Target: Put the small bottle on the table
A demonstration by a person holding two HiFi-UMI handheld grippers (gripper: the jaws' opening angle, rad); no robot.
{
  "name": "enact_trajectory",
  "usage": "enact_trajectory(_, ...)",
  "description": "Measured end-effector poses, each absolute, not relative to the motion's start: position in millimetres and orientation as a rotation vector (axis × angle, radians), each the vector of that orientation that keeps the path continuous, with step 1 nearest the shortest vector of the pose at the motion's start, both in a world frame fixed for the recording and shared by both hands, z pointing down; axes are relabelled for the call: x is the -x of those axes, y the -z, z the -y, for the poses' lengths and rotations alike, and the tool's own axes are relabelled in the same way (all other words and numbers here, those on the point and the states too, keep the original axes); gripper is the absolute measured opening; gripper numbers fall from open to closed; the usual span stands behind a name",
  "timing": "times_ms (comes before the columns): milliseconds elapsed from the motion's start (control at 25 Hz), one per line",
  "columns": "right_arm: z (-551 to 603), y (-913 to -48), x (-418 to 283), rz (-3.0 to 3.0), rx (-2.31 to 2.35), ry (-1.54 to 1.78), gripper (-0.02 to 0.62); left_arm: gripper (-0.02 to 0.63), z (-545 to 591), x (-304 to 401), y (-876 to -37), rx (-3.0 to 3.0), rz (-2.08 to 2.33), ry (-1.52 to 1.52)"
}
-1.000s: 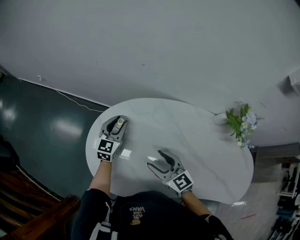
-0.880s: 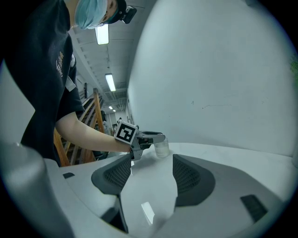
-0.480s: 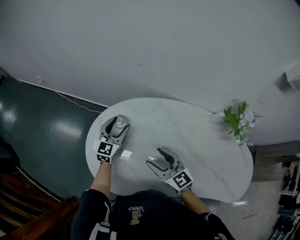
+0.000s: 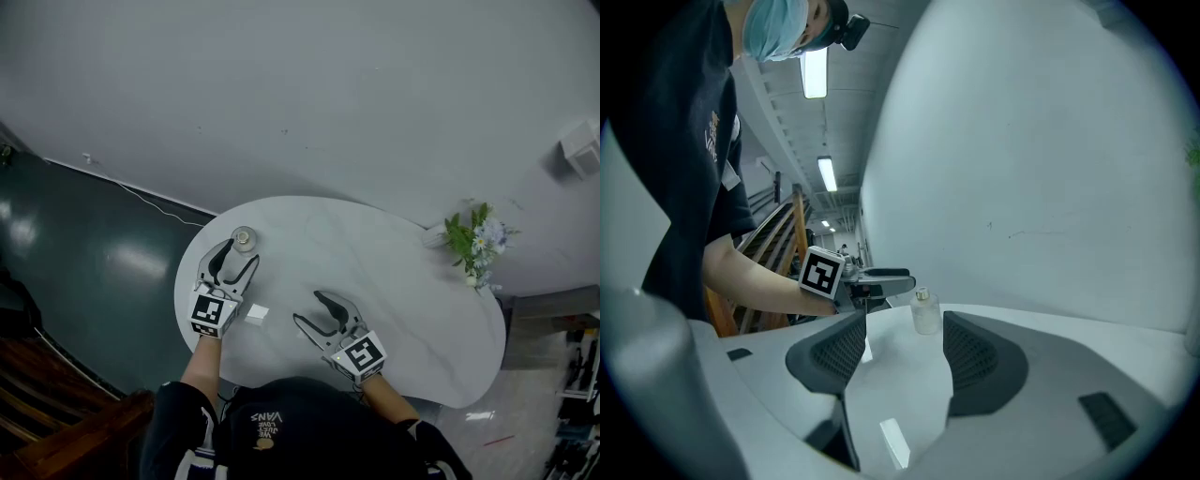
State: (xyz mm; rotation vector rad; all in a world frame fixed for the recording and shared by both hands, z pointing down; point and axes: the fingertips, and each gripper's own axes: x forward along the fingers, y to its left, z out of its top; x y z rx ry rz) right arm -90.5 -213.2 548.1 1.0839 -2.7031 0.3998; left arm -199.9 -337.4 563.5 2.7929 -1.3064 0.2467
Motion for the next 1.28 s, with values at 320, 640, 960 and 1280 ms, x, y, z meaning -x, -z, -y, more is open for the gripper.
enact_trajectory(320,206,-527,83,2.757,-1.078,-0.310,0.218,0.194,293,189,-542,-2.791,1.333,-0.251)
enact_trajectory(640,195,-510,64,2.804,-1.066,-0.239,0.080,0.121,256,168,-515,-2.799,1.369,-0.224)
enact_trajectory(960,167,-492,43,2.903,-0.970,-0.159,0.060,0.062,216,143,-485,-2.786,1.453,-0.154)
enact_trajectory(1280,135,-486,21,2.947,-0.890,-0.134,0.051,0.042,173,122,-475,-2.753,1.529,-0.151)
